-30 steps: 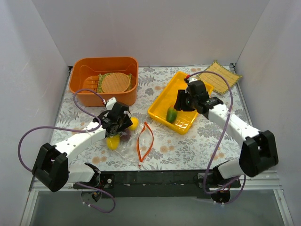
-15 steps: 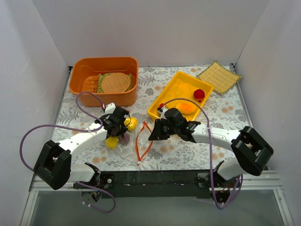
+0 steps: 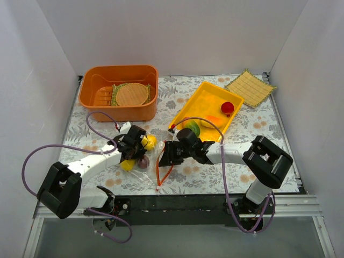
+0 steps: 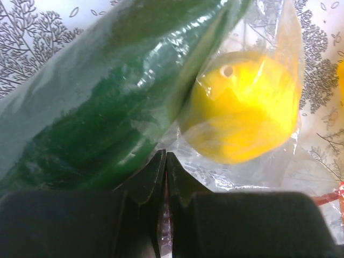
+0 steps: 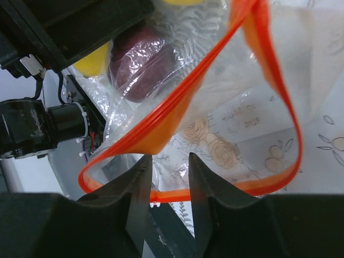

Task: Open the zip-top bag and remove the fake food

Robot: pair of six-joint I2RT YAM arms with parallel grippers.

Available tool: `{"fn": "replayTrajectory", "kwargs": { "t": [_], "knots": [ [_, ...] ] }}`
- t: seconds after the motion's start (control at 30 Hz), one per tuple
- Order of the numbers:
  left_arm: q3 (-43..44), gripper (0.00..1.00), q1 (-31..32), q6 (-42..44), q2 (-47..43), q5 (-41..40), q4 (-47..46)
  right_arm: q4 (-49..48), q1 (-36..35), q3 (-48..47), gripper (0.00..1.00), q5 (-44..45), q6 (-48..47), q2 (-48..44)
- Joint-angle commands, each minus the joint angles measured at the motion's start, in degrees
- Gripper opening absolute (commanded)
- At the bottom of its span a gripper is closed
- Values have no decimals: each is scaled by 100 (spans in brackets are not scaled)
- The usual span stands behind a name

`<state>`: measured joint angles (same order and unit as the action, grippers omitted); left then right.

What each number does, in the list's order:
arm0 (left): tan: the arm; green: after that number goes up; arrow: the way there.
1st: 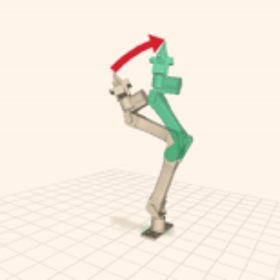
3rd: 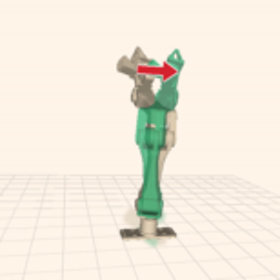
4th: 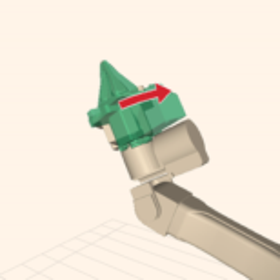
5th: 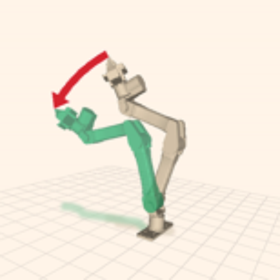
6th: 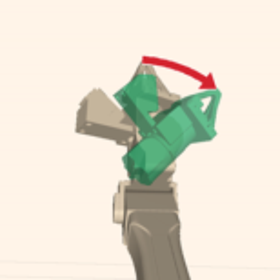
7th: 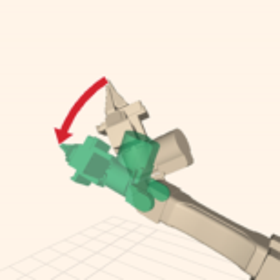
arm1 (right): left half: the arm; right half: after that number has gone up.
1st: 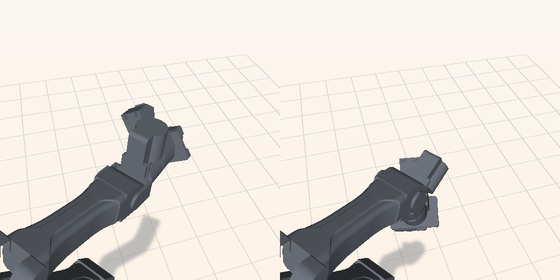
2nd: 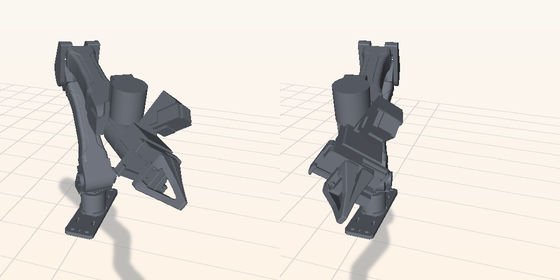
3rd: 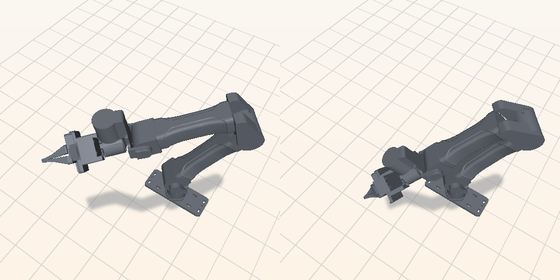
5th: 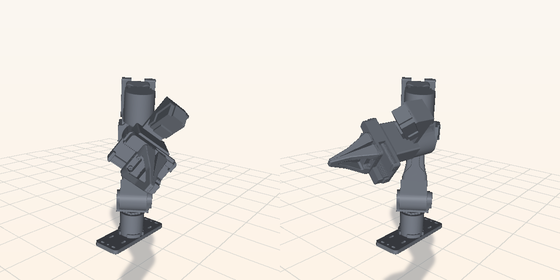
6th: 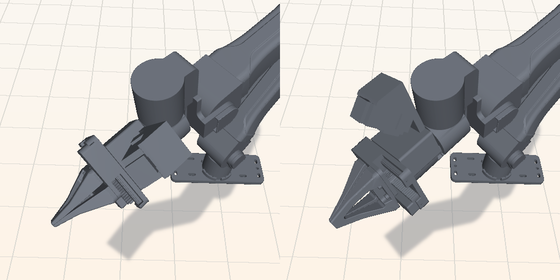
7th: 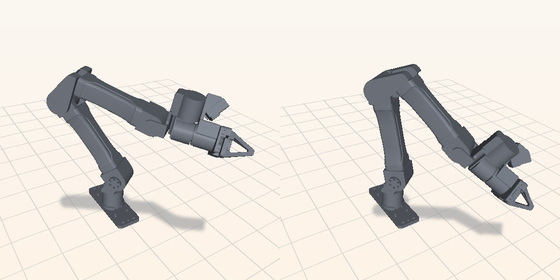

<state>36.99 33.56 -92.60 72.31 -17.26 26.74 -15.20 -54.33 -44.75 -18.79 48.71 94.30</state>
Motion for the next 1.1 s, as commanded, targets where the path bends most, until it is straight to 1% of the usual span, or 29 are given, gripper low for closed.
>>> {"fn": "replayTrajectory", "kwargs": {
  "t": [0.0,0.1,0.17,0.2,0.23,0.3,0.37,0.43,0.5,0.57,0.6,0.7,0.77,0.87,1.07],
  "knots": [
    [62,4,45,31,-200,310,-178,-422,-87,-165,45,-125,174,106],
    [106,4,80,31,-192,495,-310,-466,-87,-218,46,-195,218,255],
    [220,4,107,40,-191,399,-258,-606,-87,-218,47,-248,236,351],
    [282,5,115,40,-270,294,-31,-598,-87,-236,49,-240,227,361],
    [369,7,107,31,-323,-12,128,-572,-78,-262,50,-196,192,370],
    [606,16,107,66,-463,-295,636,-493,-43,-323,51,-143,69,405],
    [739,18,107,32,-622,-628,972,-449,1,-402,52,-117,16,440],
    [809,16,107,-56,-735,-726,1341,-466,54,-464,54,-195,7,484],
    [705,10,115,-197,-806,-753,1543,-492,63,-499,54,-257,16,554],
    [582,2,107,-276,-903,-718,1614,-554,54,-491,54,-310,68,580],
    [529,0,107,-346,-938,-674,1650,-571,54,-482,54,-336,77,598],
    [283,0,107,-452,-1044,-543,1641,-589,54,-456,55,-389,95,616],
    [116,0,107,-496,-1018,-489,1580,-651,54,-447,57,-433,104,624],
    [-130,0,107,-531,-974,-331,1282,-651,45,-517,59,-442,60,660],
    [-377,0,116,-611,-728,-208,675,-589,-25,-754,60,-495,-37,826]
  ]
}}
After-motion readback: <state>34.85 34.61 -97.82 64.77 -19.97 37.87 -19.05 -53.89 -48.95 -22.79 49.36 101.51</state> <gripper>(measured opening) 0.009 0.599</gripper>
